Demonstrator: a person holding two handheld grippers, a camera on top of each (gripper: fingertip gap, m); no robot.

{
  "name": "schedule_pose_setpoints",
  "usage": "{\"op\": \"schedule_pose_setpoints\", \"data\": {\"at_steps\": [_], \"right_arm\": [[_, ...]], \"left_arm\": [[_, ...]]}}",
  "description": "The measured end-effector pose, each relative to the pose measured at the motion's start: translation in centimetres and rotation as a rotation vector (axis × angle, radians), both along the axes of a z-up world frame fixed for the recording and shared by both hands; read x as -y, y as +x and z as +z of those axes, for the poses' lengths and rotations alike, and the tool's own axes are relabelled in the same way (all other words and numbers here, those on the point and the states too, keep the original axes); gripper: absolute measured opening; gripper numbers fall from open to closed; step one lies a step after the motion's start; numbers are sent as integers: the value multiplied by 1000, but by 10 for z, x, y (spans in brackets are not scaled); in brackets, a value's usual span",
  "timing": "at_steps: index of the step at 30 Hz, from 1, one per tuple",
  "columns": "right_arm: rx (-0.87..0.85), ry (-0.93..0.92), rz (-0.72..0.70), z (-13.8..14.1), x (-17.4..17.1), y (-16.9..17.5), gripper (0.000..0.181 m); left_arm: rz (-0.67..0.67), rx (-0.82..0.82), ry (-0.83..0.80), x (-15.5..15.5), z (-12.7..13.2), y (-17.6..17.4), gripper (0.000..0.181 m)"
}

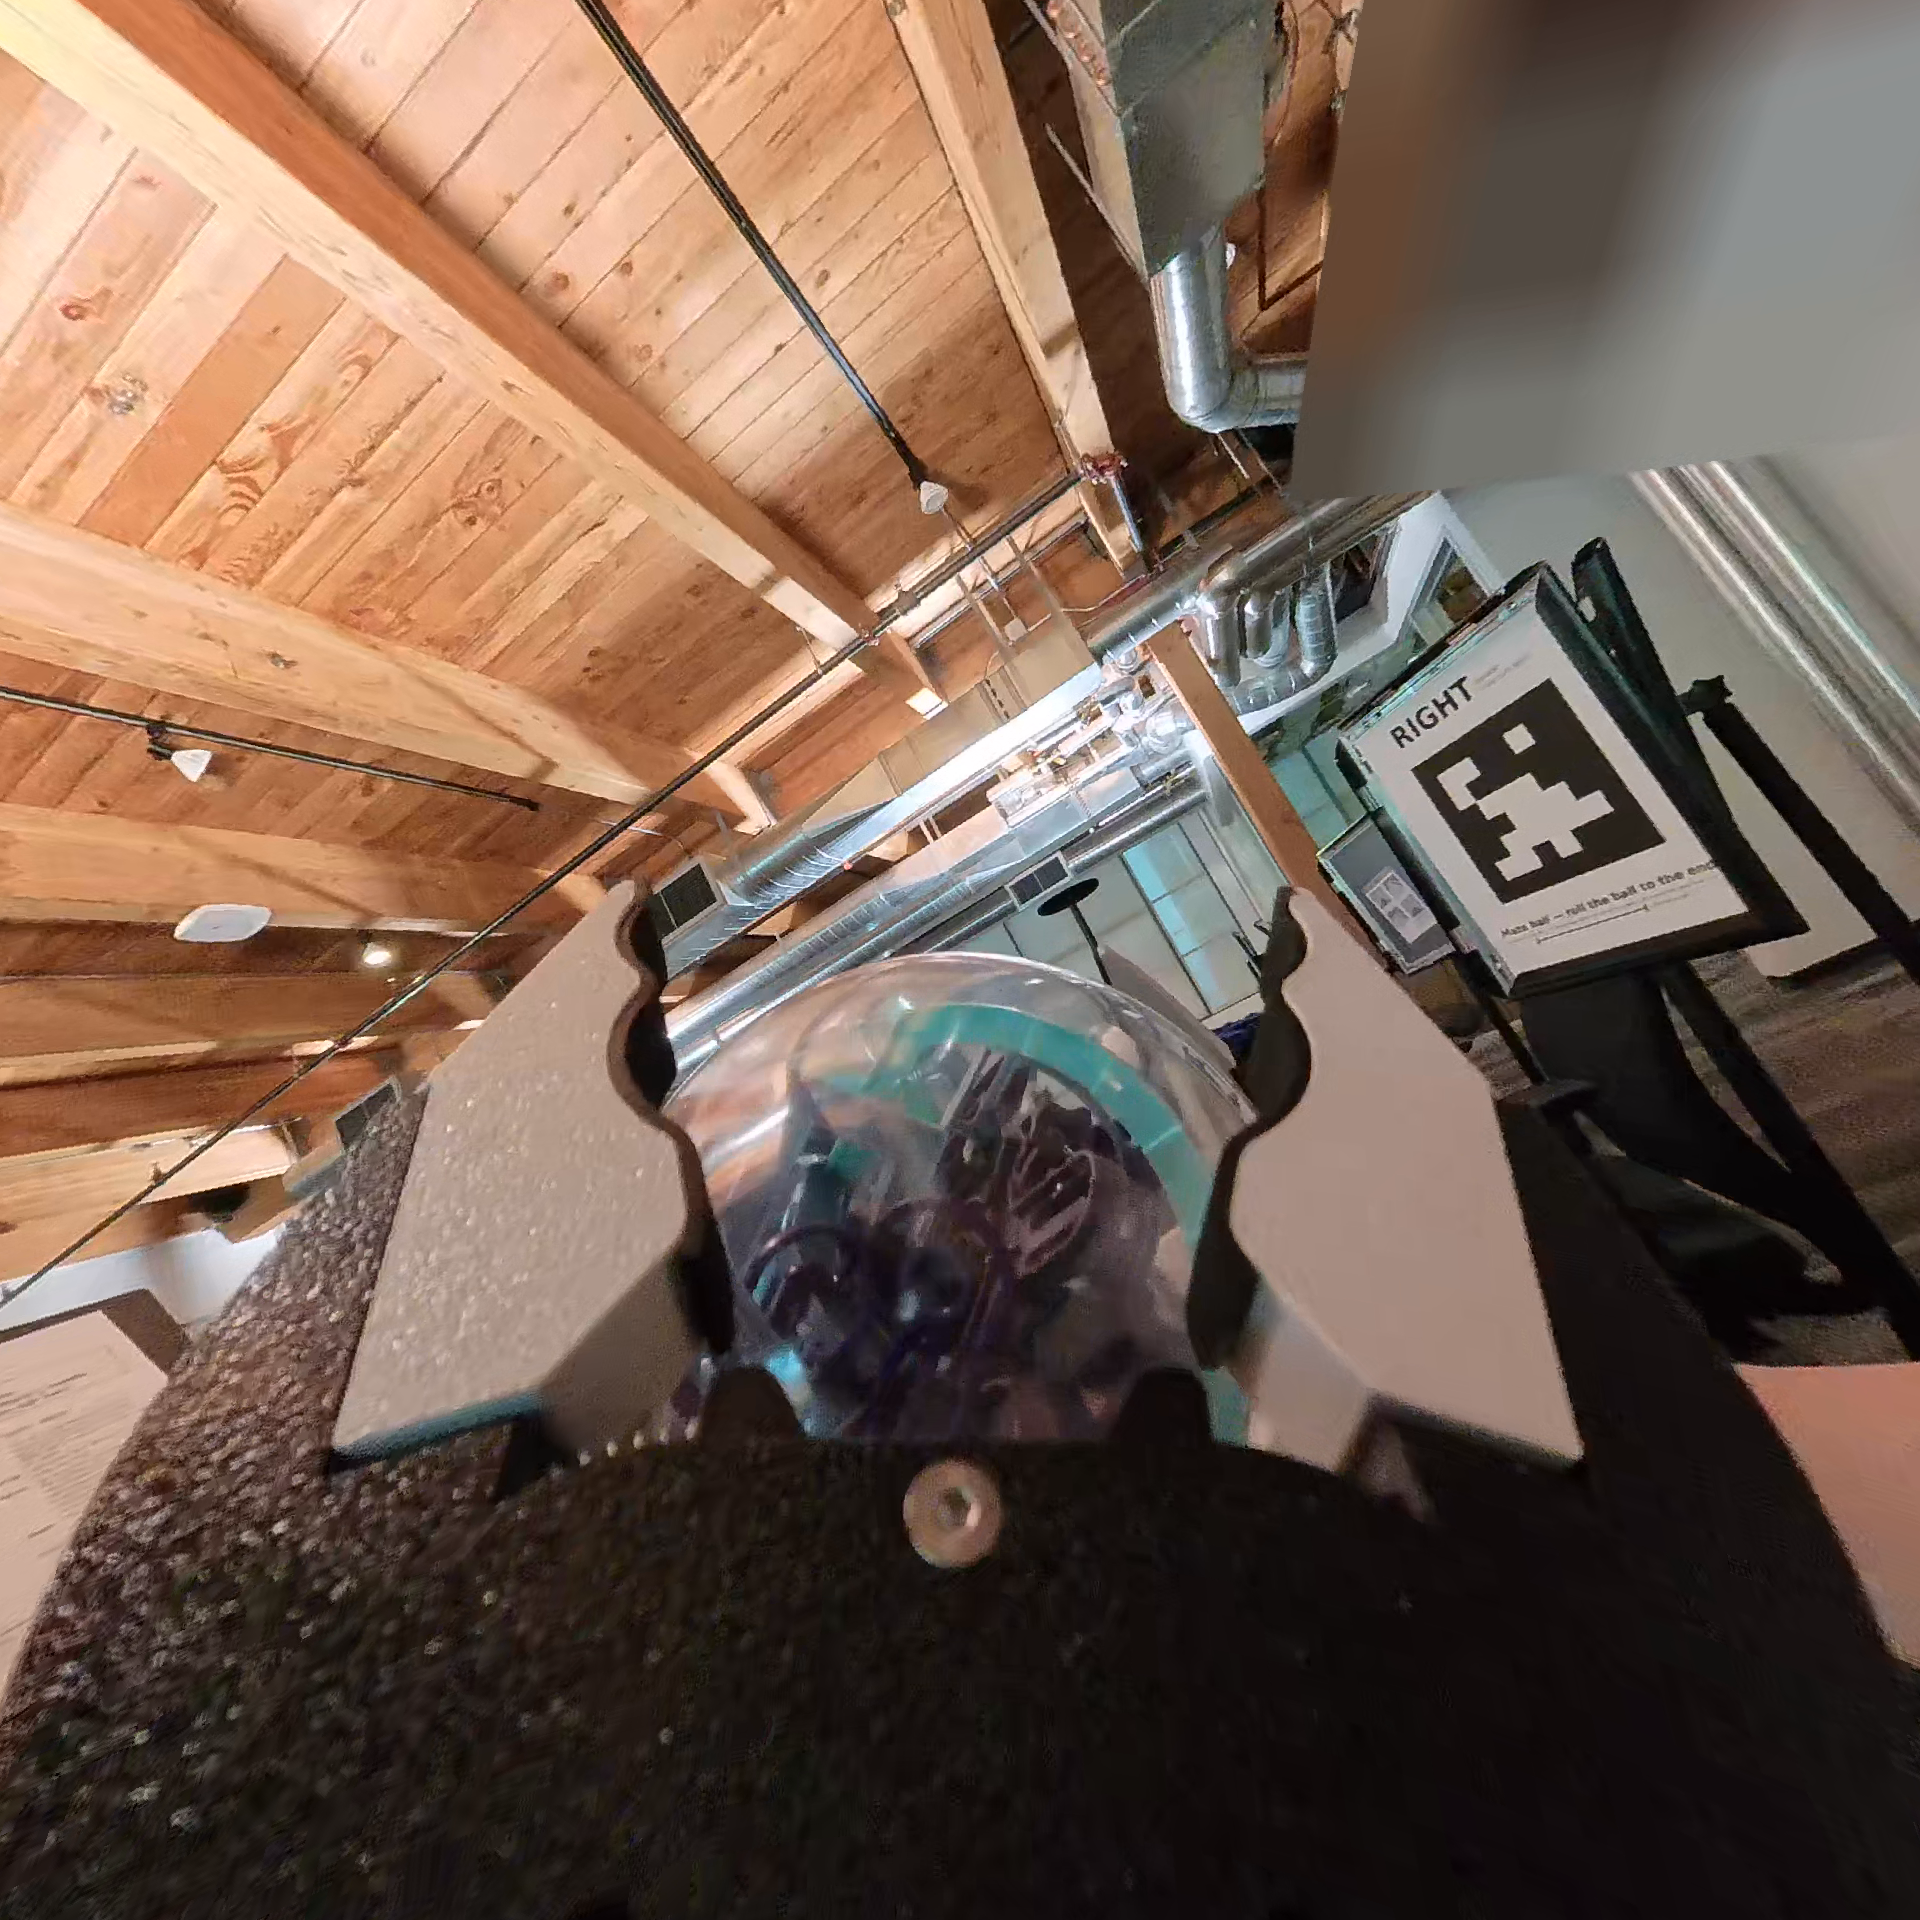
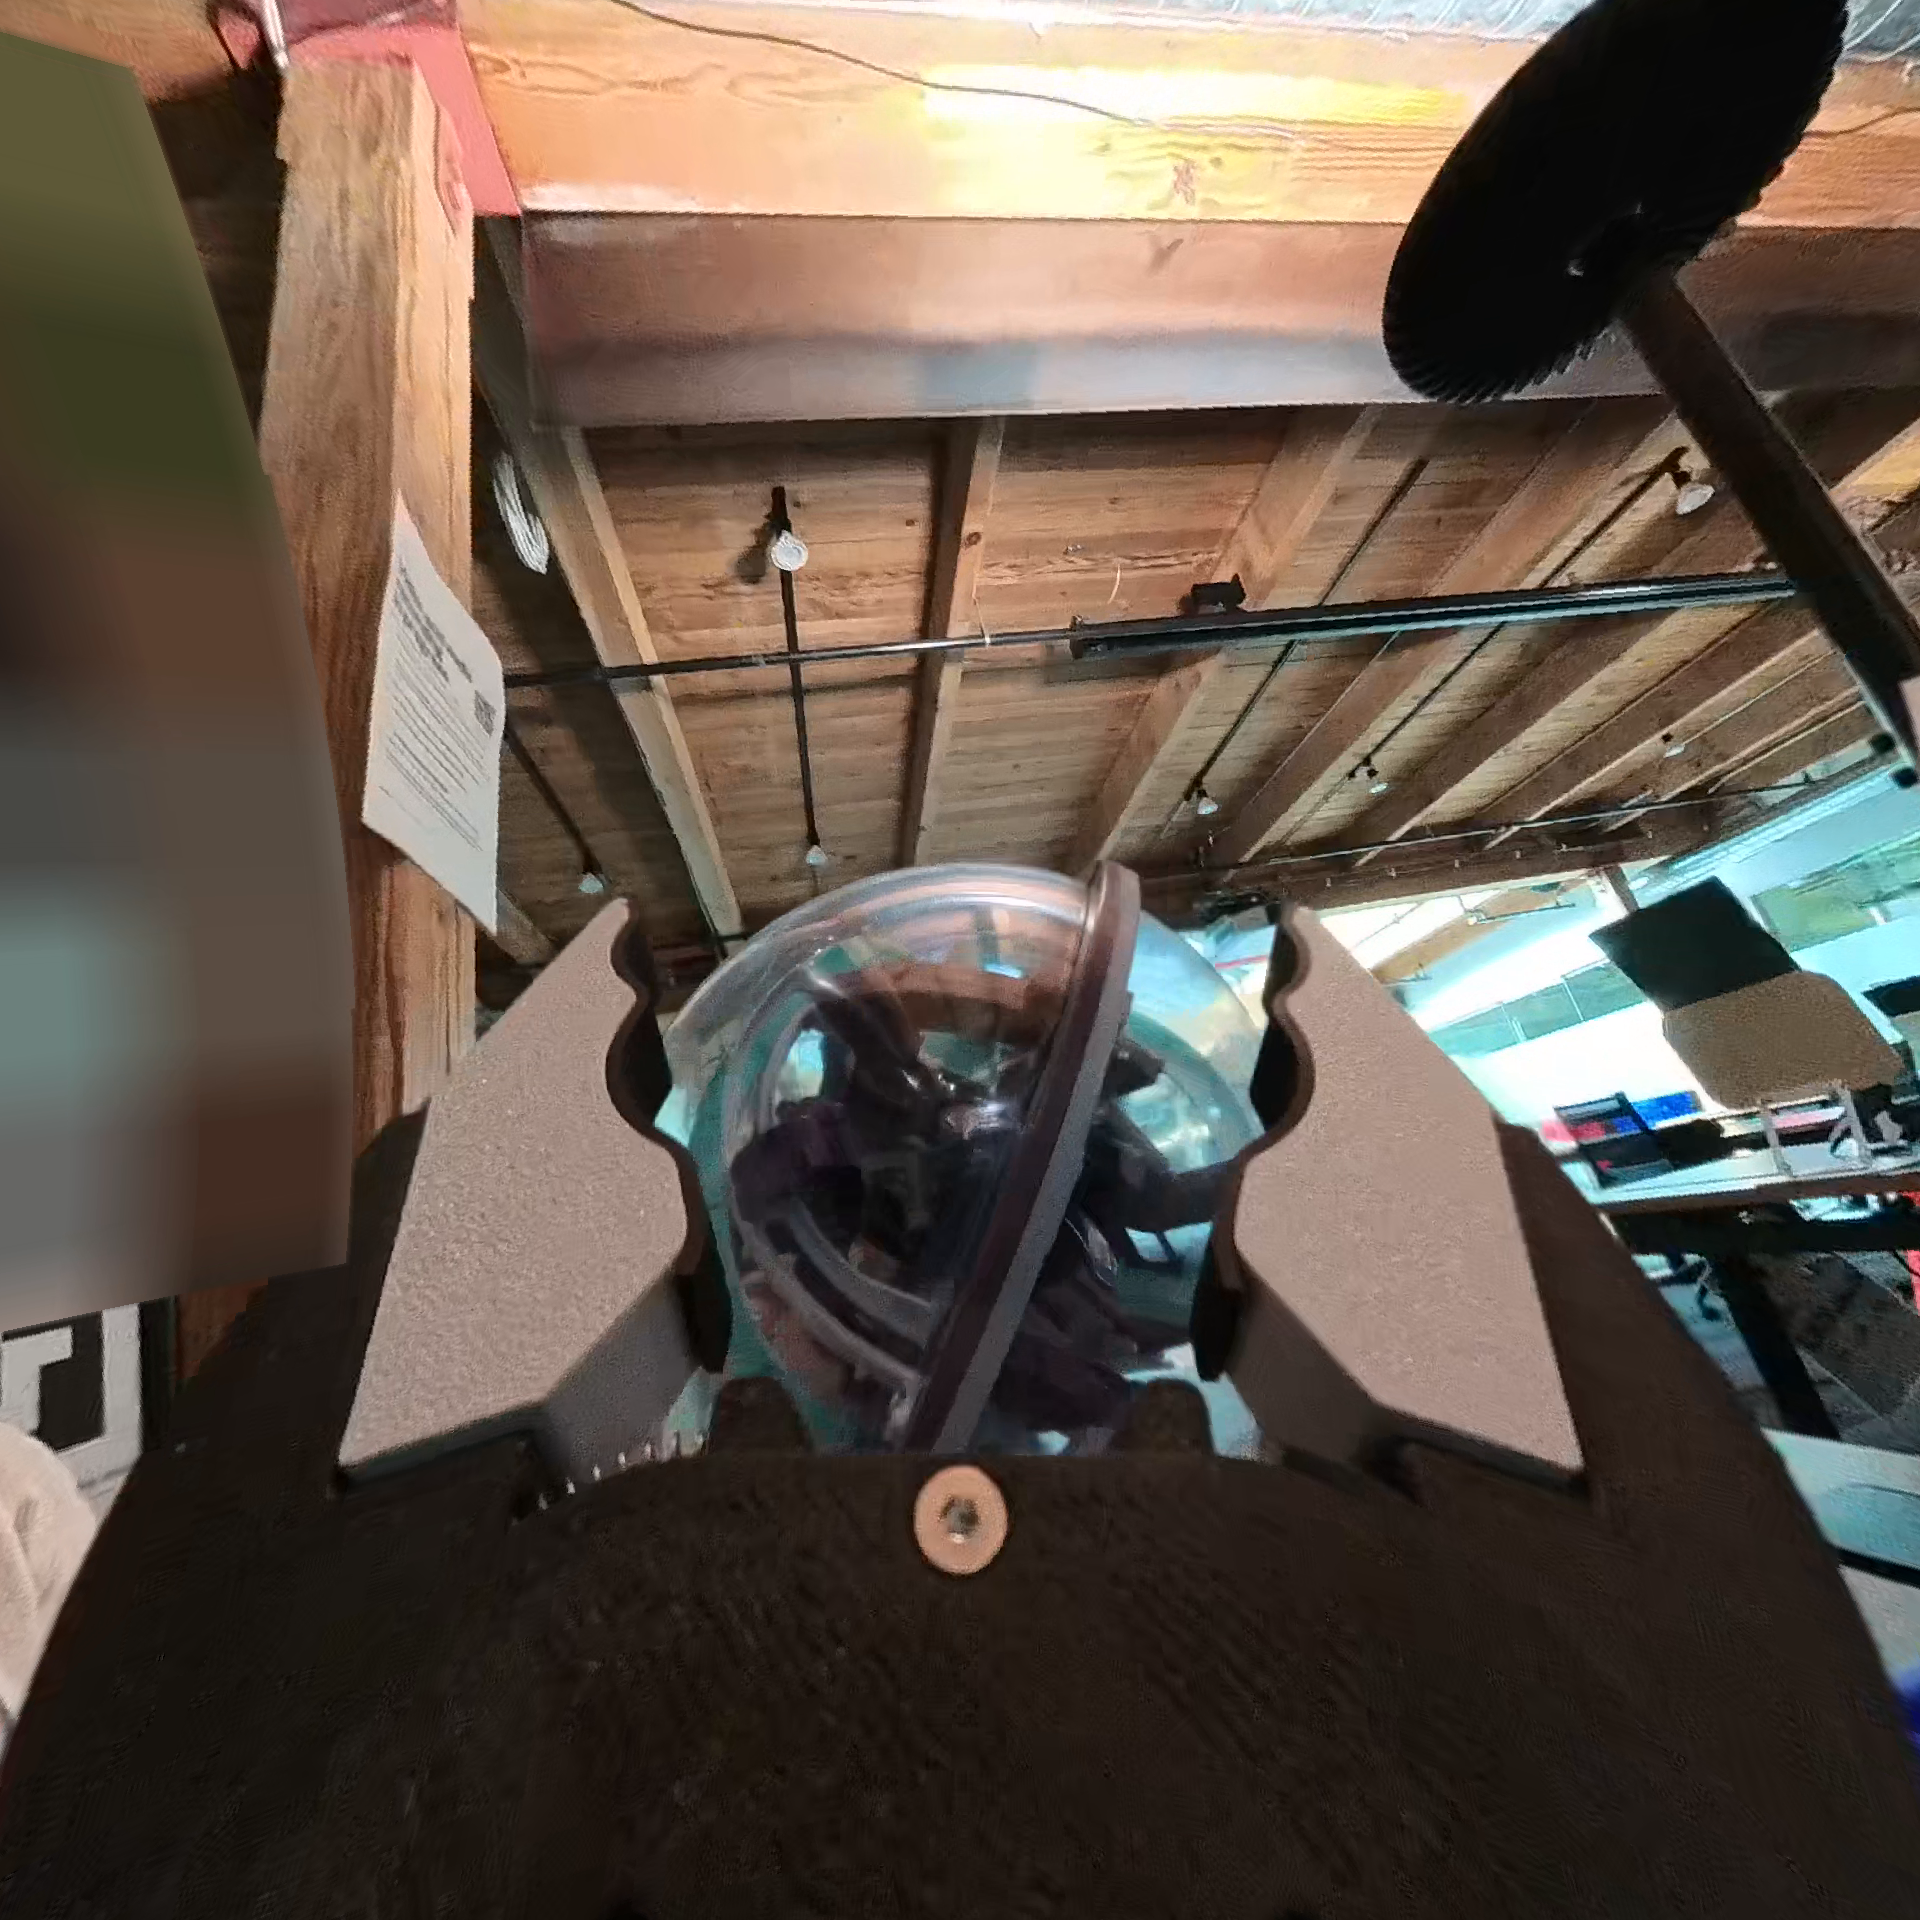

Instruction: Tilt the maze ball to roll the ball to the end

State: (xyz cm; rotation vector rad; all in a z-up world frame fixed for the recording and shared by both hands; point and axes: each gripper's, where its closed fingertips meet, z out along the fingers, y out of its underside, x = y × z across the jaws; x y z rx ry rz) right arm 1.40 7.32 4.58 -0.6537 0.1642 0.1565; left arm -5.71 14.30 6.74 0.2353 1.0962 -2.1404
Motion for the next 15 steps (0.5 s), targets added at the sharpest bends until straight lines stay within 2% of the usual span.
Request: {"op": "schedule_pose_setpoints", "data": {"at_steps": [4, 10, 15], "right_arm": [[111, 15, -46, 33, -6, -3, 116], [465, 92, -40, 89, -6, -56, 112], [749, 29, -179, 109, -32, -101, 143]], "left_arm": [[64, 79, 11, -3, 25, 1, 116], [66, 360, 51, -4, 73, -54, 111], [168, 581, 166, 14, 90, -97, 111]]}}
